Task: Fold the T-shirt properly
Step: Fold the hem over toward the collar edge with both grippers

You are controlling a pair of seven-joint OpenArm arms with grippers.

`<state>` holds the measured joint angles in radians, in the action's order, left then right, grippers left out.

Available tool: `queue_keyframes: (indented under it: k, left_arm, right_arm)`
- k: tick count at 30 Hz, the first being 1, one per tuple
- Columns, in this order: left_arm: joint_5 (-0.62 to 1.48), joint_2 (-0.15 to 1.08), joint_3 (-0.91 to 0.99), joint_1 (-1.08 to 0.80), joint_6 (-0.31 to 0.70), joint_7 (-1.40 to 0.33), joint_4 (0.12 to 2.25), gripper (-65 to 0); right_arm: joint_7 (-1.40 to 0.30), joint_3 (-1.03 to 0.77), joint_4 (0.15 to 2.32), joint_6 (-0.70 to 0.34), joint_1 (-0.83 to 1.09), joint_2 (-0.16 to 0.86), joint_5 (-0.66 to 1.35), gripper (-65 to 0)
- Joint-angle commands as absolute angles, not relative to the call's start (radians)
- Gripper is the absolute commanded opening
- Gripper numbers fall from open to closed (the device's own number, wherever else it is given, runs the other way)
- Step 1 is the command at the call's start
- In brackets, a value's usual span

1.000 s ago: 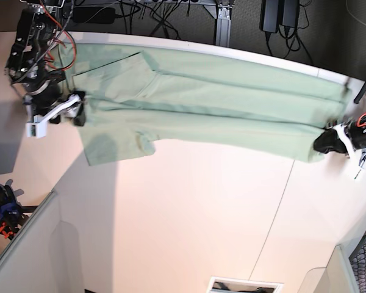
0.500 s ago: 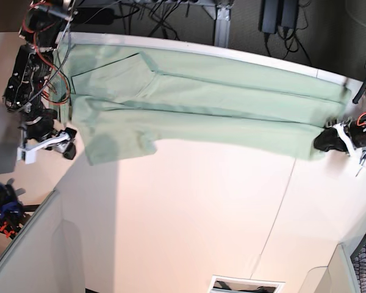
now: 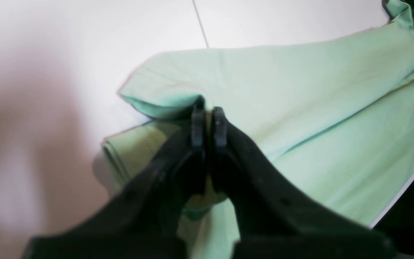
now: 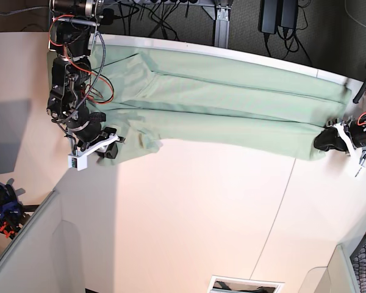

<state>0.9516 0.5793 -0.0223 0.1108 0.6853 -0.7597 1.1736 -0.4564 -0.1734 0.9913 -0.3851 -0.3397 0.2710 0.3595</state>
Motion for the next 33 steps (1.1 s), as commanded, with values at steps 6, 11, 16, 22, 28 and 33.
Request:
queue_keyframes:
  k: [6, 11, 16, 22, 28, 33]
  left_arm:
    - [0.97, 0.599, -0.015, 0.13, 0.698, -0.744, 1.189, -65.0]
    - [0.989, 0.63, -0.011, 0.092, 0.698, -0.75, 1.285, -65.0]
    - [0.991, 0.67, 0.015, -0.013, 0.698, -0.78, 1.495, -65.0]
    - [0.991, 0.696, 0.099, -0.133, 0.698, -0.787, 1.581, -65.0]
    - [0.99, 0.696, 0.119, -0.192, 0.698, -0.792, 1.581, -65.0]
    - [0.99, 0.696, 0.119, -0.229, 0.698, -0.79, 1.581, -55.0]
  right_arm:
    - [-0.527, -0.185, 1.081, -0.393, -0.351, 0.281, 0.367, -65.0]
    - [-0.645, -0.187, 1.349, -0.393, -0.271, 0.305, 0.435, -65.0]
    - [-0.694, -0.196, 1.59, -0.393, -0.129, 0.366, 0.471, -65.0]
    - [-0.709, -0.26, 1.752, -0.393, 0.045, 0.41, 0.499, -65.0]
    - [-0.722, -0.383, 1.838, -0.393, 0.175, 0.421, 0.56, -65.0]
    - [-0.746, -0.406, 1.841, -0.393, 0.241, 0.42, 0.572, -65.0]
